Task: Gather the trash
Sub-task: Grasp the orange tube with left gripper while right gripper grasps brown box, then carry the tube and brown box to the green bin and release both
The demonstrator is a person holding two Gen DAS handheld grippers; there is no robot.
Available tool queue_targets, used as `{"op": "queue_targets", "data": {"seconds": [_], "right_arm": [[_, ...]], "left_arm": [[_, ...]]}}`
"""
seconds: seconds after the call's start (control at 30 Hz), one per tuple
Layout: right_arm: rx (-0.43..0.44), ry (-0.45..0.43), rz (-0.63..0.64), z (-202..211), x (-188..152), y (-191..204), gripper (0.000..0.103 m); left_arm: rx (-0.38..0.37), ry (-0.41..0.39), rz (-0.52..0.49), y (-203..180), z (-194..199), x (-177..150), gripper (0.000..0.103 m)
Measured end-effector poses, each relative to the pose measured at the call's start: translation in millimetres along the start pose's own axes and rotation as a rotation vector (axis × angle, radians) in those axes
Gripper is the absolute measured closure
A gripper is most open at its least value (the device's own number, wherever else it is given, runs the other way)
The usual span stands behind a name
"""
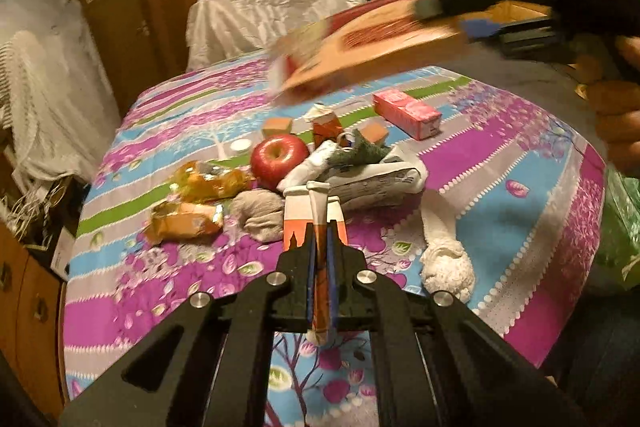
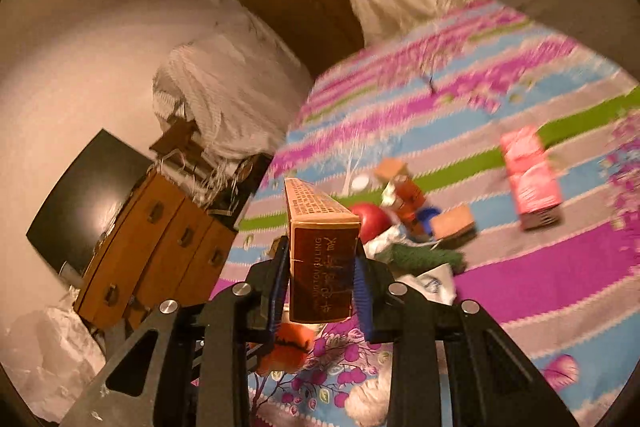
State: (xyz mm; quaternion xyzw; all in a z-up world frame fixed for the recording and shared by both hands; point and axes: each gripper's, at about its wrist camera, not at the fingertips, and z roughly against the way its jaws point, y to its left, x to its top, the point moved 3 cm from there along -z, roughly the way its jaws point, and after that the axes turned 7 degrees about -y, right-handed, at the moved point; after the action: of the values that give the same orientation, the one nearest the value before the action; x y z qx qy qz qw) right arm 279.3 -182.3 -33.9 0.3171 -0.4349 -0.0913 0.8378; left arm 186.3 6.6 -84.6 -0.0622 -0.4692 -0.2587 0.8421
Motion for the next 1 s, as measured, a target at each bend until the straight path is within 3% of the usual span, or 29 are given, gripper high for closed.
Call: {"op": "queue_targets", "data": {"seconds": [0.23, 0.47, 0.77, 0.87, 1.0], "right_arm": [[-0.146, -0.163, 0.14, 113.1, 6.7, 15.8, 0.073], [-0.272, -0.261, 0.138, 198.9, -2.1, 13.6, 0.073], [-0.295, -0.261, 0.238, 229.5, -37.2, 46.6, 0.073], [-0.306, -0.263, 0.249, 222.3, -41.1, 56.0, 0.073], [-0.319, -0.284, 0.247, 234.9, -48.7, 53.5, 0.074]], "left_arm": [[0.067, -0.018, 0.063, 11.5, 25.9, 1.6, 0.099], [0.089, -0.032, 0.13, 14.0, 46.7, 2.4, 0.099], [0.067, -0.028, 0.126, -15.0, 57.8, 10.1, 0.099], [0.062, -0.032, 0.125, -23.6, 60.7, 15.8, 0.099], [0.047, -0.031, 0.111, -37.9, 61.0, 25.5, 0.099]]}}
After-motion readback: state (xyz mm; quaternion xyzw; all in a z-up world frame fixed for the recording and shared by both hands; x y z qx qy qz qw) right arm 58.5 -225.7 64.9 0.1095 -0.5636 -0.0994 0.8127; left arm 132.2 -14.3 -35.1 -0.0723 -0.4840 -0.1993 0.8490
